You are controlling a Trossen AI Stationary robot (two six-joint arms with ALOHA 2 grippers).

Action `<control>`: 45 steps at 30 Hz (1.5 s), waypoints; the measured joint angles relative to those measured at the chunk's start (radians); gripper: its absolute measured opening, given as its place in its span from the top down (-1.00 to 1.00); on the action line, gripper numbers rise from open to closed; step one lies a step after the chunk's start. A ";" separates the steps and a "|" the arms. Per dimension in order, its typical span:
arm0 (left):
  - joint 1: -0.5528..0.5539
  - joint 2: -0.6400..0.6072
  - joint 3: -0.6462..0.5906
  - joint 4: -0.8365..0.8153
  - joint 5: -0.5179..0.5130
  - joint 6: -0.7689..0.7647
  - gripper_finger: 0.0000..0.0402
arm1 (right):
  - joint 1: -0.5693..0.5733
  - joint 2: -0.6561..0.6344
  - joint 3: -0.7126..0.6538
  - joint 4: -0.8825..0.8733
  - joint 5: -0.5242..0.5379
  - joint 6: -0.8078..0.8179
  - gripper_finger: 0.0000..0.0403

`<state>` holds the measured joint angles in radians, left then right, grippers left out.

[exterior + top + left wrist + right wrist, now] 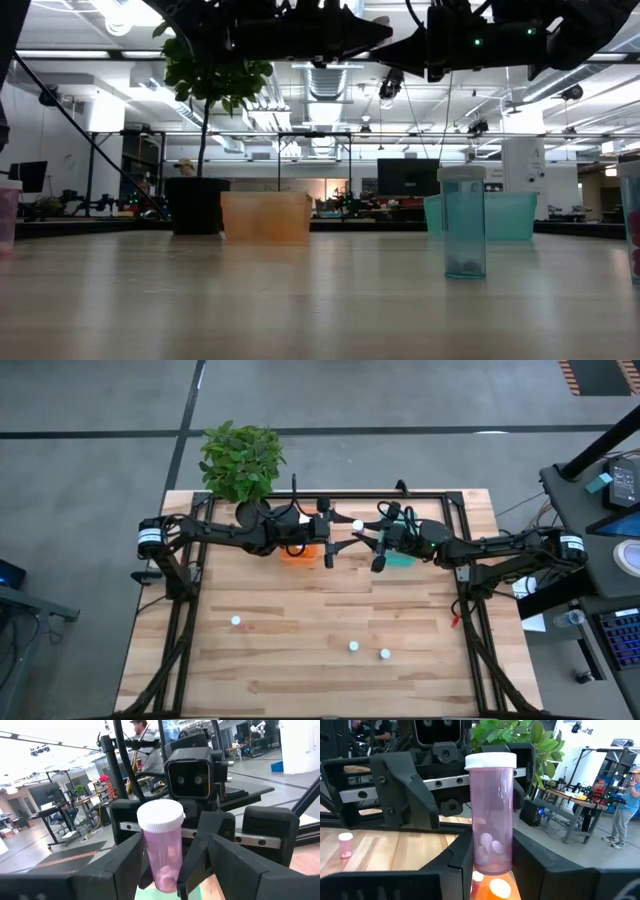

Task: Pick and place medicine bottles into bin by pill shape (circle, oval)
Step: Put the bottom pink tablet bottle into the green bin

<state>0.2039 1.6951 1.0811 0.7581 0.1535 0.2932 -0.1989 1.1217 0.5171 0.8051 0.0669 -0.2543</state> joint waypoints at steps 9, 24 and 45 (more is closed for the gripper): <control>0.000 0.000 0.001 0.002 0.002 0.001 0.10 | 0.000 0.000 0.000 -0.001 0.000 0.000 0.48; 0.008 0.000 0.001 0.001 0.000 0.001 0.53 | 0.000 0.000 -0.001 -0.003 0.000 -0.004 0.49; 0.010 0.000 0.001 -0.006 0.000 0.011 0.54 | 0.000 0.000 -0.002 -0.041 0.004 -0.005 0.23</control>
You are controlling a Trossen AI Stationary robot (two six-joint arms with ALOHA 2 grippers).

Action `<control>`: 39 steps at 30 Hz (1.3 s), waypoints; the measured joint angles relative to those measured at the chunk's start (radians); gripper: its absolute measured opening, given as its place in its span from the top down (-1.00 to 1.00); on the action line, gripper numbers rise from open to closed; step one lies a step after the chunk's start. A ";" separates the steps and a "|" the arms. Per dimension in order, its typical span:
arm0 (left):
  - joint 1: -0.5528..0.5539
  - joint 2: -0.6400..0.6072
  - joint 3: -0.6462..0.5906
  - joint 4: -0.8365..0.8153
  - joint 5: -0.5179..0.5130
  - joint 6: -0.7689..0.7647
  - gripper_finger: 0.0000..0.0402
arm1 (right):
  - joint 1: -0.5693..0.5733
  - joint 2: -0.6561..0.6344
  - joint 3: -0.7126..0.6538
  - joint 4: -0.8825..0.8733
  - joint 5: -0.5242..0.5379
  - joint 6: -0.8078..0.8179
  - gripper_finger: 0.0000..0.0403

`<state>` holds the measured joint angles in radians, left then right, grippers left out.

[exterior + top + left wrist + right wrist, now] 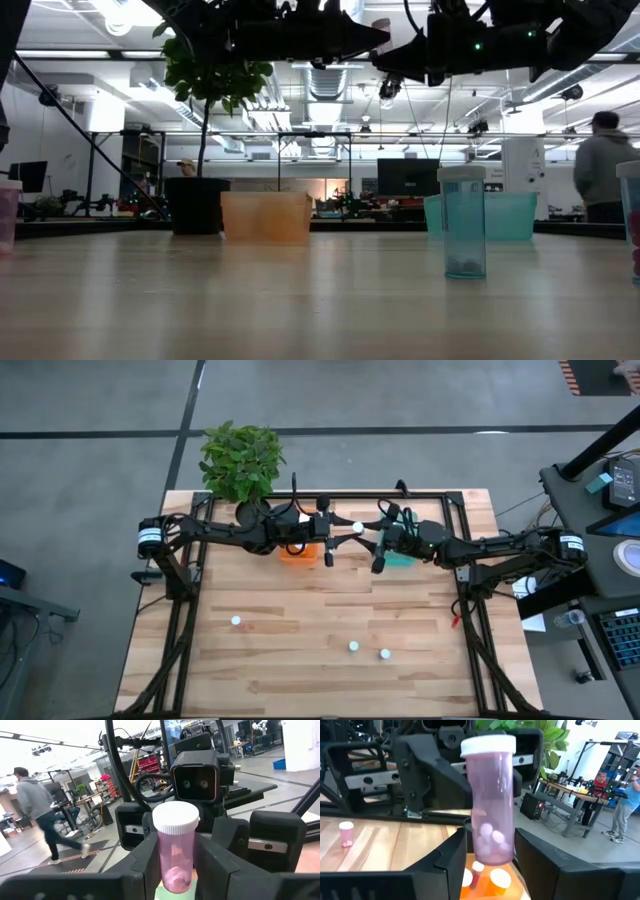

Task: Pick and place medicine bottles into bin by pill shape (circle, oval)
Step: Put the bottom pink tablet bottle into the green bin

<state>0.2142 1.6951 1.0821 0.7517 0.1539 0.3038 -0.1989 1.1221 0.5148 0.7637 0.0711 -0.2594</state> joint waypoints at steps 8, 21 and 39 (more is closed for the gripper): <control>0.001 0.000 0.000 0.001 0.000 0.000 0.54 | 0.000 0.000 0.000 -0.004 0.000 0.022 0.10; 0.002 -0.011 -0.001 -0.010 -0.037 0.047 0.54 | 0.000 -0.043 0.000 -0.077 0.012 0.046 0.08; 0.003 -0.045 -0.002 -0.293 -0.242 0.131 0.54 | -0.001 -0.198 0.002 -0.356 0.164 0.024 0.26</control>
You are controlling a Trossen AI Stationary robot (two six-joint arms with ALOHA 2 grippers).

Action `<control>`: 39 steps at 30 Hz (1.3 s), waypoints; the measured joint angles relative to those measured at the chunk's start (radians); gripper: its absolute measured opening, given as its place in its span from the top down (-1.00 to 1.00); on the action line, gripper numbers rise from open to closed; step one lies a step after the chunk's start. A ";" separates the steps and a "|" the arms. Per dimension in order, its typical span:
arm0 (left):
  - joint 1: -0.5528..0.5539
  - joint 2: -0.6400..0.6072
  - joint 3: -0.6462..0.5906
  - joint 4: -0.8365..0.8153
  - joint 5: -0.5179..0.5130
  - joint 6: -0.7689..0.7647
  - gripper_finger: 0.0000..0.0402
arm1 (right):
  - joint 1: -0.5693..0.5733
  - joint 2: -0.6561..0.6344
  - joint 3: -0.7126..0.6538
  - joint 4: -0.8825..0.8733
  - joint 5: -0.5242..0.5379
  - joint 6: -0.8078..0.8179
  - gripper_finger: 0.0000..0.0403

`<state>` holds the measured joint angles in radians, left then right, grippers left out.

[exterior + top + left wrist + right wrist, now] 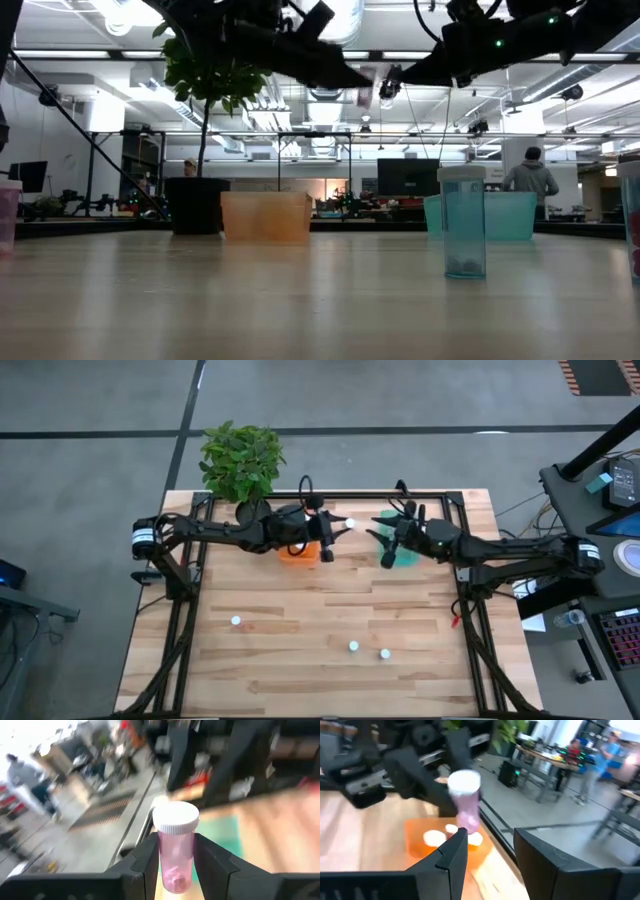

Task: Pick and place medicine bottles into bin by pill shape (circle, oval)
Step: Put the bottom pink tablet bottle into the green bin

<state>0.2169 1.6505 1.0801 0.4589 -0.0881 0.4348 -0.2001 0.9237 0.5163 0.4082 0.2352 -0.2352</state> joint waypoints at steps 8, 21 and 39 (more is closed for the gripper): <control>-0.001 0.015 -0.002 -0.104 -0.071 0.018 0.54 | -0.002 0.010 0.061 -0.052 0.028 0.097 0.10; -0.001 0.016 -0.002 -0.070 -0.071 0.044 0.54 | 0.001 0.214 0.282 -0.228 0.024 0.140 0.01; -0.001 0.017 -0.001 -0.023 -0.078 0.045 0.54 | 0.001 0.288 0.332 -0.232 0.021 0.131 0.03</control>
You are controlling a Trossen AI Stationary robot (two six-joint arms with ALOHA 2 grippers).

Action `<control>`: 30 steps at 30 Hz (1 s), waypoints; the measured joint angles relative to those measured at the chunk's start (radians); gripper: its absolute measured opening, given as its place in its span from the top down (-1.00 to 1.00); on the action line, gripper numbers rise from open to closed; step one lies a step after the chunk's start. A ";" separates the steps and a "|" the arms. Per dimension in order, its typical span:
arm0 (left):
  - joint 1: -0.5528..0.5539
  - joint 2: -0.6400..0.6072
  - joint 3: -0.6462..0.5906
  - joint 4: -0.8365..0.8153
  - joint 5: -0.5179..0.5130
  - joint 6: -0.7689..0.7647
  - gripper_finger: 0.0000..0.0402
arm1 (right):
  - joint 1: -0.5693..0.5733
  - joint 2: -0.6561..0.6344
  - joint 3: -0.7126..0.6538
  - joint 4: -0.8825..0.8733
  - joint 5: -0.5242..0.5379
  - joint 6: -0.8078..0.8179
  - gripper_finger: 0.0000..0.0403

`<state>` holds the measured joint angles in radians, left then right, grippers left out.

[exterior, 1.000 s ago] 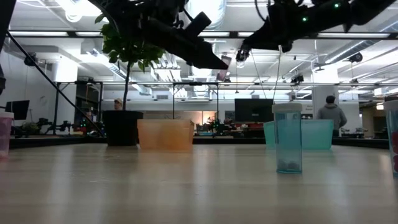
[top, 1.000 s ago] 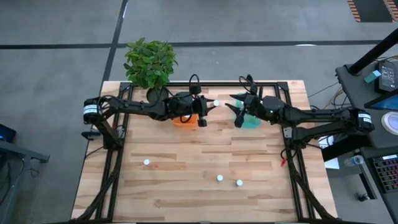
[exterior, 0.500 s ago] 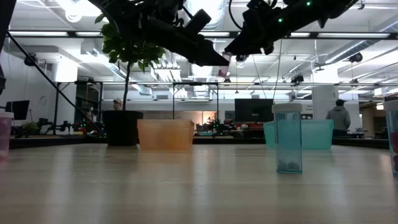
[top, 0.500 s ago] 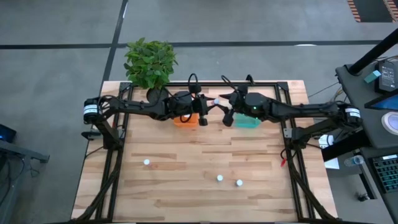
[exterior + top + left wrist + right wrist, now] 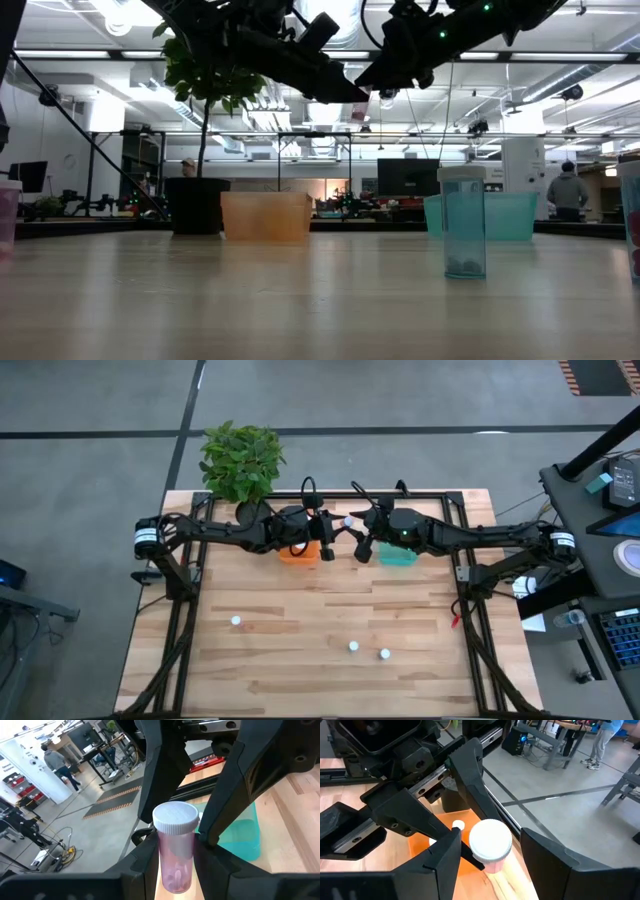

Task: Pick and place medicine bottles into bin by pill shape (circle, oval)
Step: Put the bottom pink tablet bottle into the green bin

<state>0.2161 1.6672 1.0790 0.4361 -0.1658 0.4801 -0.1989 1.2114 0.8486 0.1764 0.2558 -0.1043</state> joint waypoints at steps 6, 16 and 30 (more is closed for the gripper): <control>0.000 0.000 0.000 0.001 0.000 0.000 0.54 | 0.000 0.000 0.000 0.000 -0.003 -0.001 0.15; 0.000 0.000 0.000 0.002 0.003 0.000 0.54 | 0.000 0.001 0.000 0.000 -0.004 -0.003 0.44; 0.000 0.000 0.000 0.003 0.007 -0.001 0.20 | 0.000 0.001 0.000 -0.019 -0.001 0.016 0.42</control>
<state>0.2157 1.6672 1.0790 0.4396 -0.1589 0.4789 -0.1989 1.2121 0.8486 0.1575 0.2550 -0.0883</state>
